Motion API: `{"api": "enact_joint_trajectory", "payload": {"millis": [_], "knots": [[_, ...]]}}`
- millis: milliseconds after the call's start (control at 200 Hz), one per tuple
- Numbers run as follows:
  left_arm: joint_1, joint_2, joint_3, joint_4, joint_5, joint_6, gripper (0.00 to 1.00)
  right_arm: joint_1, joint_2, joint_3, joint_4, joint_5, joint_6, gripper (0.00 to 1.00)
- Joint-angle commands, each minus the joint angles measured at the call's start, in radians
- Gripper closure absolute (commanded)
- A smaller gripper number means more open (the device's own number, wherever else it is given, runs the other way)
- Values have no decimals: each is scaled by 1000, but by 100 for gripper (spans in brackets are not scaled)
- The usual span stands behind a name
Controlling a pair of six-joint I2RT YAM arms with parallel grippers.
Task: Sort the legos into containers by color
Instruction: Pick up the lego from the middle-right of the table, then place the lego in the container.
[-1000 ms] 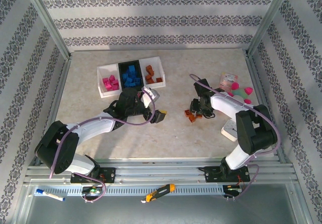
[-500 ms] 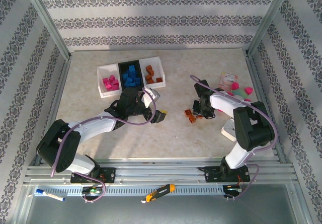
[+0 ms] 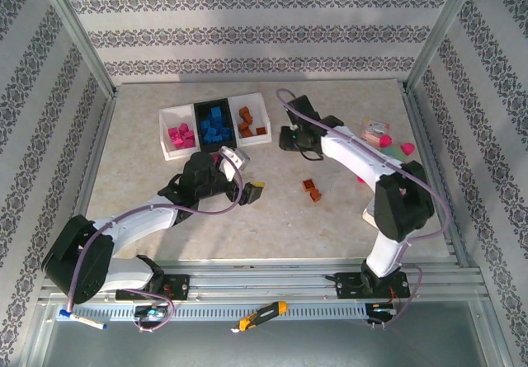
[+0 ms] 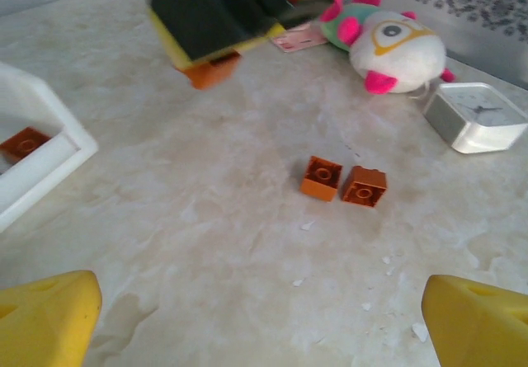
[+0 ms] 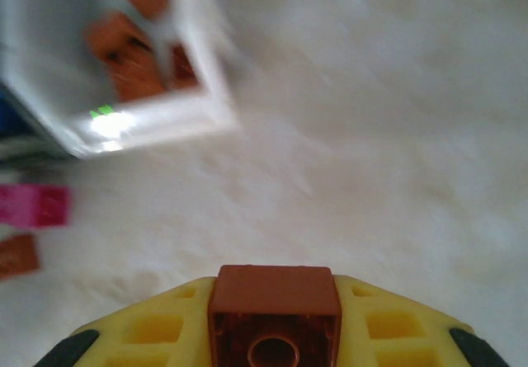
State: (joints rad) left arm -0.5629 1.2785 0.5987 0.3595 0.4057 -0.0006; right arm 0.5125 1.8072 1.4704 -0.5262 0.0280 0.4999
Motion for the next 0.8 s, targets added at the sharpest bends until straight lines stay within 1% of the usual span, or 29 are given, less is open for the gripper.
{"api": "enact_joint_trajectory", "payload": {"millis": [0, 185, 380, 445, 470, 555, 635, 725, 794], "knots": [[21, -42, -27, 60, -68, -45, 1, 17, 143, 146, 47, 0, -71, 73], [25, -86, -43, 43, -99, -38, 1, 26, 389, 449, 58, 0, -93, 73], [27, -98, -42, 30, -128, 8, 1, 22, 558, 690, 15, 32, -124, 72], [27, -94, -42, 38, -129, 10, 1, 17, 591, 745, -12, 31, -131, 69], [27, -92, -40, 43, -130, 8, 1, 14, 597, 758, -22, 30, -130, 64], [29, -77, -36, 56, -129, -12, 1, 12, 586, 763, -28, 20, -131, 51], [28, -58, -21, 55, -108, -18, 1, 11, 541, 732, -26, 18, -133, 41], [29, -38, -10, 67, -76, -12, 1, 11, 451, 629, -8, 34, -132, 34], [29, -23, 2, 61, -40, 8, 1, 8, 356, 493, 28, 49, -122, 30]]}}
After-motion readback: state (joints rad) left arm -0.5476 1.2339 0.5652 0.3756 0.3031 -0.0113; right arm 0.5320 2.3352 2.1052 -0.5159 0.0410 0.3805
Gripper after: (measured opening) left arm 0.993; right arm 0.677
